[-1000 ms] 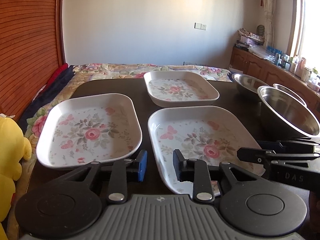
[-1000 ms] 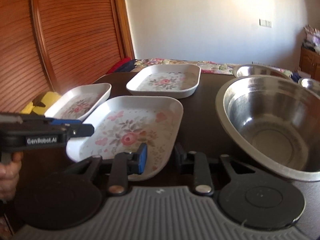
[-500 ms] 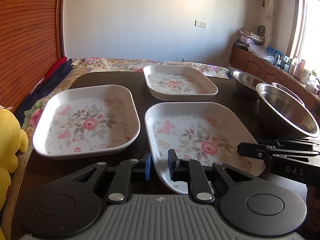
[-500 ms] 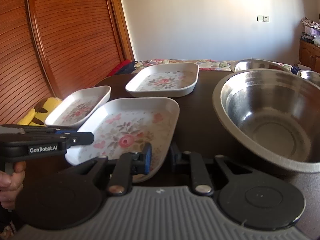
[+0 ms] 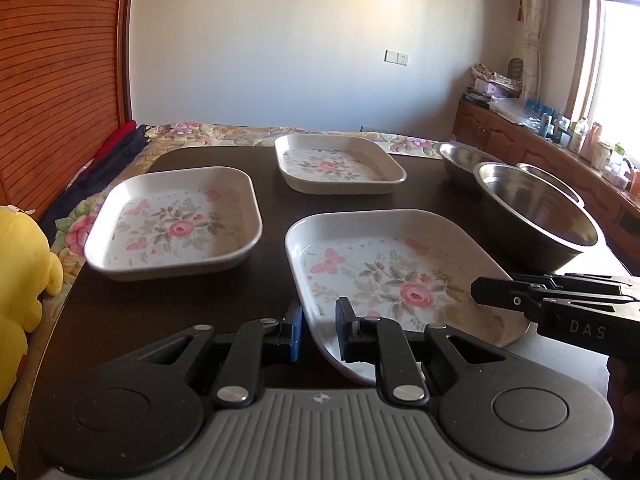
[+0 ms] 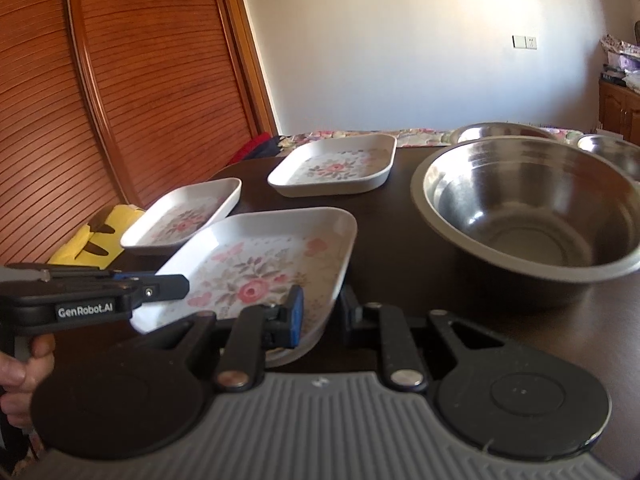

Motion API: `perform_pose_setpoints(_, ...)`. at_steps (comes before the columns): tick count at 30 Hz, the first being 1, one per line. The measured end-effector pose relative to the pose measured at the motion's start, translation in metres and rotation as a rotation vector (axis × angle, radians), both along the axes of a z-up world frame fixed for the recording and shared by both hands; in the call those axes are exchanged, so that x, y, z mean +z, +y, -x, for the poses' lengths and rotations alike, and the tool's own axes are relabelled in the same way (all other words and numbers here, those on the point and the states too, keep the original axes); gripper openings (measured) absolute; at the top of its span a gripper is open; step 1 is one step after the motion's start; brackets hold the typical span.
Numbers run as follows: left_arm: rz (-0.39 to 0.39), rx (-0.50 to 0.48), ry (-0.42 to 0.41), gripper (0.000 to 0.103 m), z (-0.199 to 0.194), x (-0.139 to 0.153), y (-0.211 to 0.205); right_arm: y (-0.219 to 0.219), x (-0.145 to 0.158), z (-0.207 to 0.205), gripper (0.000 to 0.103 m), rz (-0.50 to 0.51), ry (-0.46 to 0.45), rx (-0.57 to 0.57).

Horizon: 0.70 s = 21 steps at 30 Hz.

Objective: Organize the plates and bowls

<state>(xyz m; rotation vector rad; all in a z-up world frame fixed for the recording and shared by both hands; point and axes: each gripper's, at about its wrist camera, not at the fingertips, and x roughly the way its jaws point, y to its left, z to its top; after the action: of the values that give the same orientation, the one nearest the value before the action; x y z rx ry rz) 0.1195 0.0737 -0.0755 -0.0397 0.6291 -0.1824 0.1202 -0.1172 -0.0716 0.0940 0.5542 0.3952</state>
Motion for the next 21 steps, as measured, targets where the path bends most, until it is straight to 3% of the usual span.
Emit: perform_pose_setpoints(21,-0.034,0.009,-0.001,0.019,0.049,-0.015,-0.008,0.003,-0.016,0.055,0.021,0.013,-0.006,0.008)
